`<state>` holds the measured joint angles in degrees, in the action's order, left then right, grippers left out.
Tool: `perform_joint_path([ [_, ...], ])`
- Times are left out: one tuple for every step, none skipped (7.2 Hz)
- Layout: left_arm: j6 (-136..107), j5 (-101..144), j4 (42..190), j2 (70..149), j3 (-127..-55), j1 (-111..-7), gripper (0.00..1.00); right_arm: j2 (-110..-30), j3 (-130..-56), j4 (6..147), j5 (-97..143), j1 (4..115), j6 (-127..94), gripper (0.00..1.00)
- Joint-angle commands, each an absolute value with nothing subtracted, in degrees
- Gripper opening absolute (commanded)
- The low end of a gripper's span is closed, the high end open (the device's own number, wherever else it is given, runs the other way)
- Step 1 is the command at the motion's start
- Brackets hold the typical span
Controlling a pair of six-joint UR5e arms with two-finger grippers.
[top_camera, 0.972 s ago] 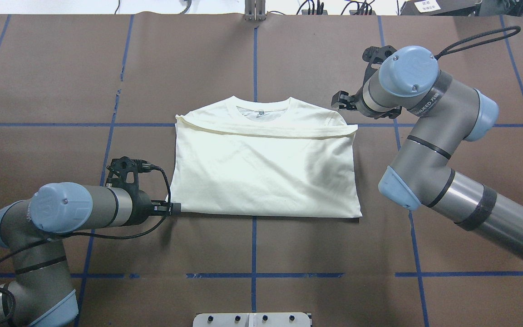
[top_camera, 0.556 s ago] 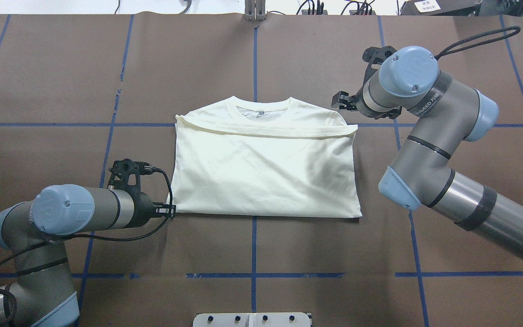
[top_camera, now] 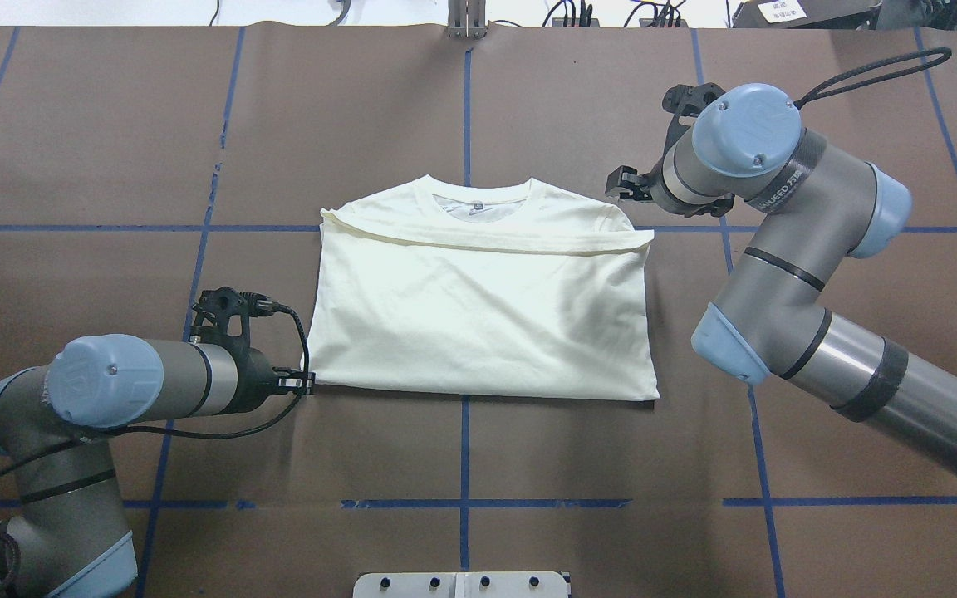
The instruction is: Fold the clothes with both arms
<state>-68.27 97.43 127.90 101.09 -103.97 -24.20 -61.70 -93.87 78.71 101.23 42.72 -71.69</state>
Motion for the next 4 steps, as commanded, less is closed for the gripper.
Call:
perform_joint_path([
  [-55.6, 97.6, 127.3, 101.4, -100.5, -32.8, 0.00, -61.7, -93.9, 78.7, 101.2, 42.7, -71.8, 1.00],
  [-50.9, 97.6, 127.4, 104.4, -94.5, -37.5, 0.00, -61.6, -94.0, 78.7, 101.2, 42.7, -72.2, 1.00],
  [-47.1, 97.6, 127.2, 111.4, -85.9, -42.1, 0.00, -61.6, -94.0, 78.7, 101.2, 42.7, -72.2, 1.00],
  [-45.5, 97.6, 127.9, 118.7, -75.9, -45.9, 0.00, -61.6, -94.0, 78.7, 101.2, 42.7, -72.2, 1.00],
])
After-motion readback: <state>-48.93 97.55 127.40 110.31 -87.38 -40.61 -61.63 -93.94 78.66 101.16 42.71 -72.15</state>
